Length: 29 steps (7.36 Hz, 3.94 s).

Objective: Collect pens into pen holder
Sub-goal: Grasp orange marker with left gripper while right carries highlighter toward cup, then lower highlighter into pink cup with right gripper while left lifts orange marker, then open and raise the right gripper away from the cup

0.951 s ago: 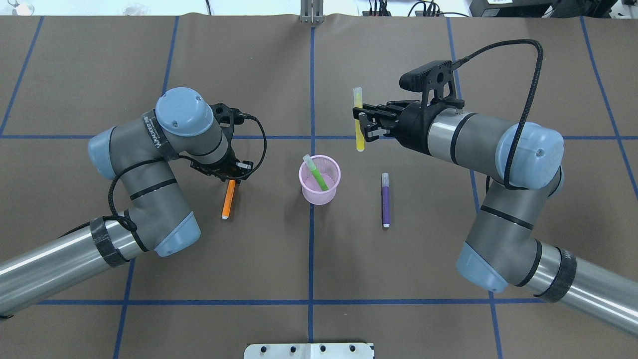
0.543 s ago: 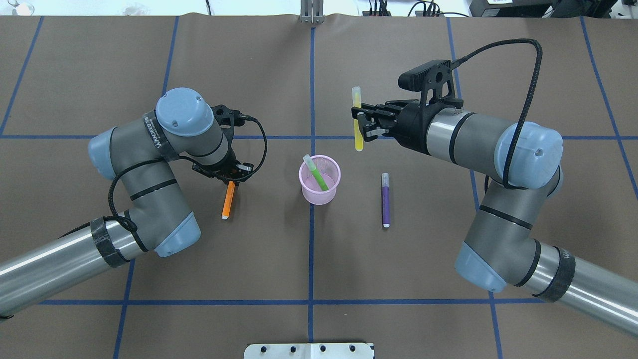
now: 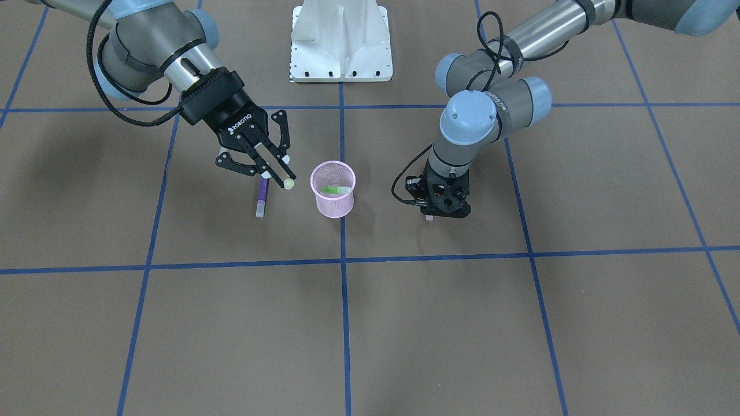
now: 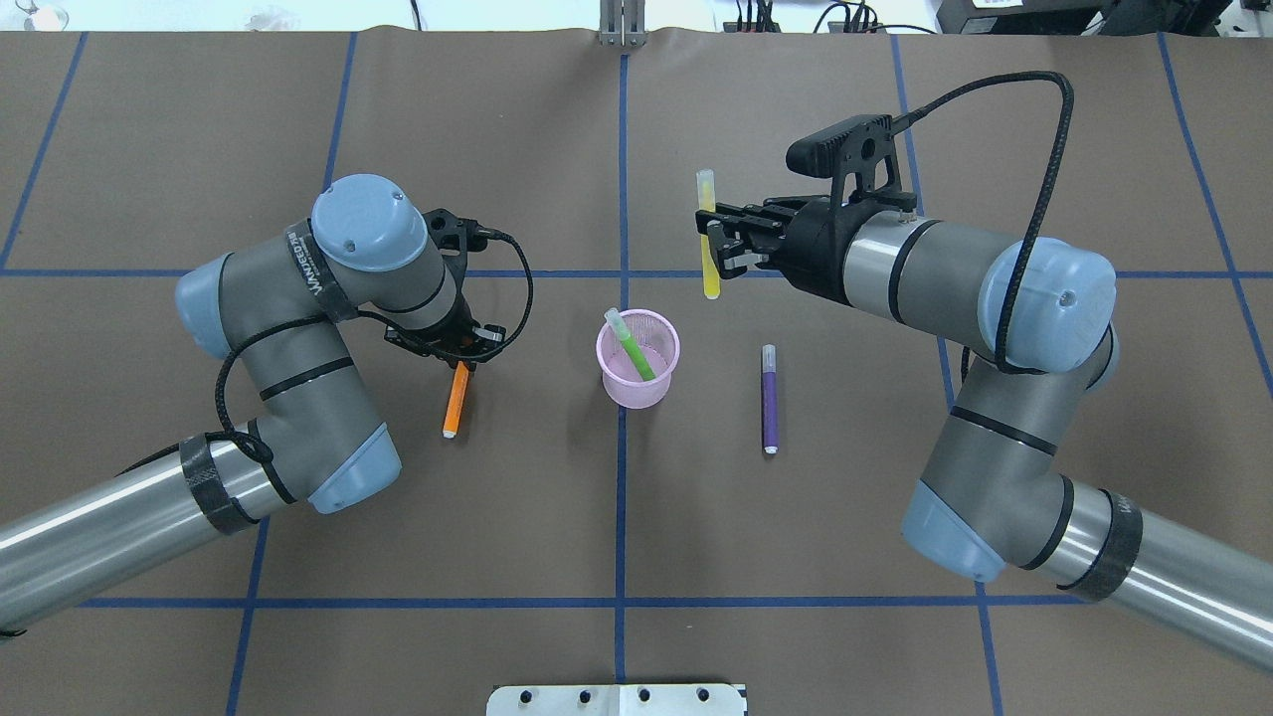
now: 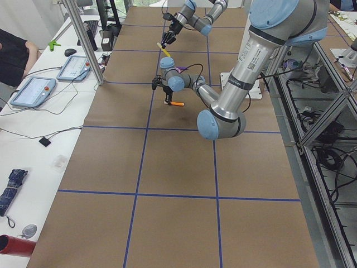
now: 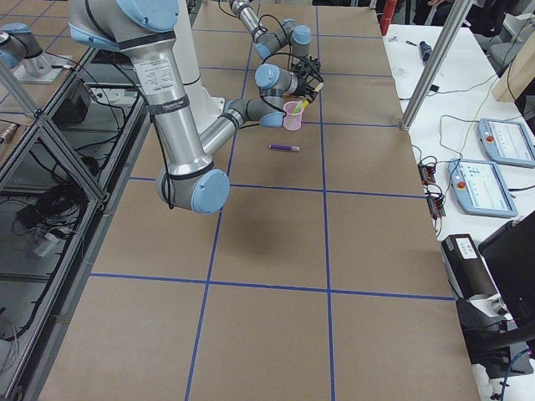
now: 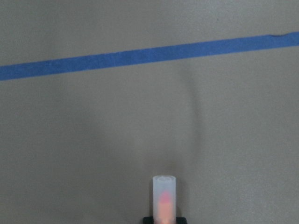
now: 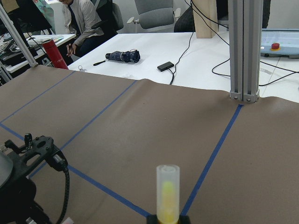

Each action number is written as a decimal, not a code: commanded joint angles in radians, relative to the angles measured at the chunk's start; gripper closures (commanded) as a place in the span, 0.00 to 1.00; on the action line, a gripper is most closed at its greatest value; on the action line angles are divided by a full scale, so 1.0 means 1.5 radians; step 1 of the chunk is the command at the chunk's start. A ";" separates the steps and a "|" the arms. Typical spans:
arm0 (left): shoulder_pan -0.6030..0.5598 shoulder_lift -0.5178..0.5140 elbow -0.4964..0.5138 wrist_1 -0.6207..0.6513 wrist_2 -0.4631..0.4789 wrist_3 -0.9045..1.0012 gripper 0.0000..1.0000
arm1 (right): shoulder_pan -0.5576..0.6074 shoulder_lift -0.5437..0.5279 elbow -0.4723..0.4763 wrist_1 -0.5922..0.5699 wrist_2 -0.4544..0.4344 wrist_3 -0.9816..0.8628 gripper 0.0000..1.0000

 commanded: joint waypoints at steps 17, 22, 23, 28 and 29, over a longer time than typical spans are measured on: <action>-0.136 -0.001 -0.107 0.002 -0.095 0.012 1.00 | -0.122 0.072 -0.089 -0.002 -0.148 -0.005 0.00; -0.183 -0.011 -0.196 -0.007 -0.011 0.013 1.00 | -0.087 0.073 -0.031 -0.152 -0.068 0.013 0.00; -0.182 -0.026 -0.207 -0.013 0.012 0.012 1.00 | -0.049 0.073 -0.010 -0.245 0.003 0.041 0.00; -0.135 -0.029 -0.251 -0.097 0.172 -0.048 1.00 | 0.110 0.067 0.012 -0.609 0.329 0.113 0.00; -0.112 -0.029 -0.251 -0.106 0.212 -0.057 1.00 | 0.108 0.072 -0.022 -0.602 0.330 0.149 0.00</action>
